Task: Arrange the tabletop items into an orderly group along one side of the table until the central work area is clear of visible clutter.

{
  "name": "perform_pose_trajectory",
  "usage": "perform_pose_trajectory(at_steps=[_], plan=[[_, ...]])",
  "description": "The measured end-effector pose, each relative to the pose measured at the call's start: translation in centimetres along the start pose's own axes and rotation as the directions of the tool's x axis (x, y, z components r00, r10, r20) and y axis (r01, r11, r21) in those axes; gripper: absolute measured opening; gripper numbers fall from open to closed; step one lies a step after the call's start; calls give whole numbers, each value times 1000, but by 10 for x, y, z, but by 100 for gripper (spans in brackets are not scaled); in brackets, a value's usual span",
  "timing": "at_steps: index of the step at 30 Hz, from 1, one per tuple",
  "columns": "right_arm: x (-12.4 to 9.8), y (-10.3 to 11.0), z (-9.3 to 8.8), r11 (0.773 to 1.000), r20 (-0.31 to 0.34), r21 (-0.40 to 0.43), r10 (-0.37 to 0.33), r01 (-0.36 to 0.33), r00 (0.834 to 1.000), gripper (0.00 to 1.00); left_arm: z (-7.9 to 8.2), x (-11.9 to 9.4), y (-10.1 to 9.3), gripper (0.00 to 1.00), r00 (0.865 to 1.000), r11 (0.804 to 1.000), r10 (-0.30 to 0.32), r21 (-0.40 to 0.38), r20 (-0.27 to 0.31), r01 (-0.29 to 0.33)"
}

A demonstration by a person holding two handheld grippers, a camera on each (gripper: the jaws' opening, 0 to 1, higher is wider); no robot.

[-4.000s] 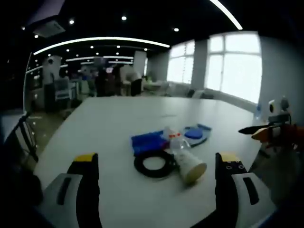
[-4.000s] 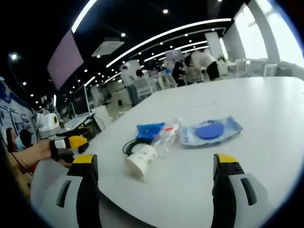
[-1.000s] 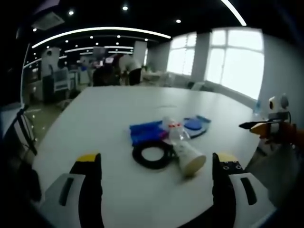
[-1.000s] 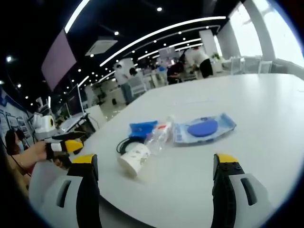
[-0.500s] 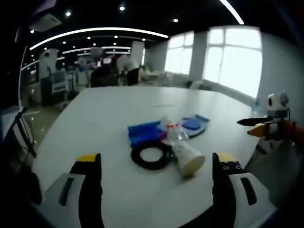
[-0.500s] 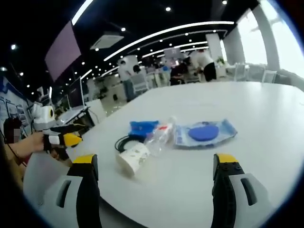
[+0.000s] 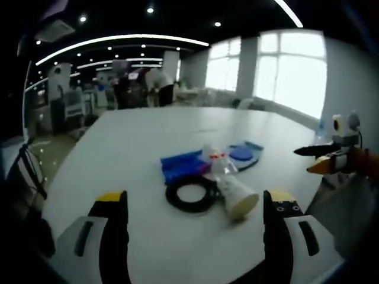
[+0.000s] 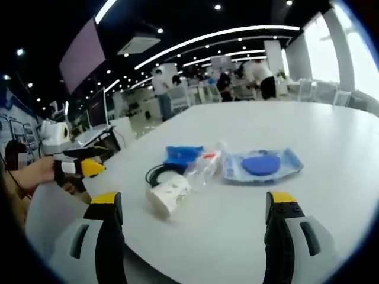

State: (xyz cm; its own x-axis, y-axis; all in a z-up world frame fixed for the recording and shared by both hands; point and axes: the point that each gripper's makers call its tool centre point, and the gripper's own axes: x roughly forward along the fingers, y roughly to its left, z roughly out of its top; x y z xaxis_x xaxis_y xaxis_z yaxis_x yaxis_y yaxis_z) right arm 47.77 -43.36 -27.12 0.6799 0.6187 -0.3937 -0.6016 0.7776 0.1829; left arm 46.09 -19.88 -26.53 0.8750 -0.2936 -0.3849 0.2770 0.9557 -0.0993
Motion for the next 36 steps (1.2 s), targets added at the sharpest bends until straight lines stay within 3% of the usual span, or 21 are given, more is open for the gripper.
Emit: perform_pose_trajectory(at_steps=[4, 8, 12, 17, 23, 28, 36], plan=[[0, -2, -1, 1000, -2, -3, -9, 9, 1000, 99, -1, 5, -5, 89, 1000, 999, -26, -46, -14, 25], [0, -1, -1, 1000, 4, 19, 2, -2, 1000, 99, 0, 12, -10, 89, 999, 999, -35, -38, -32, 34], [1, -2, -3, 1000, -7, 8, 1, -1, 1000, 99, 1, 18, -17, 84, 994, 997, -58, -61, -91, 53], [1, -9, -5, 1000, -12, 15, -18, 18, 1000, 99, 13, 28, -23, 79, 993, 995, -82, -69, -88, 76], [0, -14, -9, 999, -26, 36, -33, 34, 999, 99, 23, 41, -35, 75, 982, 983, -138, -135, -130, 121], [0, -16, -8, 999, -23, 38, -37, 38, 999, 99, 26, 57, -44, 75, 974, 986, -157, -81, -163, 146], [-3, -22, -5, 997, -10, 47, -61, 62, 998, 99, 37, 82, -59, 72, 963, 973, -214, -122, -163, 195]])
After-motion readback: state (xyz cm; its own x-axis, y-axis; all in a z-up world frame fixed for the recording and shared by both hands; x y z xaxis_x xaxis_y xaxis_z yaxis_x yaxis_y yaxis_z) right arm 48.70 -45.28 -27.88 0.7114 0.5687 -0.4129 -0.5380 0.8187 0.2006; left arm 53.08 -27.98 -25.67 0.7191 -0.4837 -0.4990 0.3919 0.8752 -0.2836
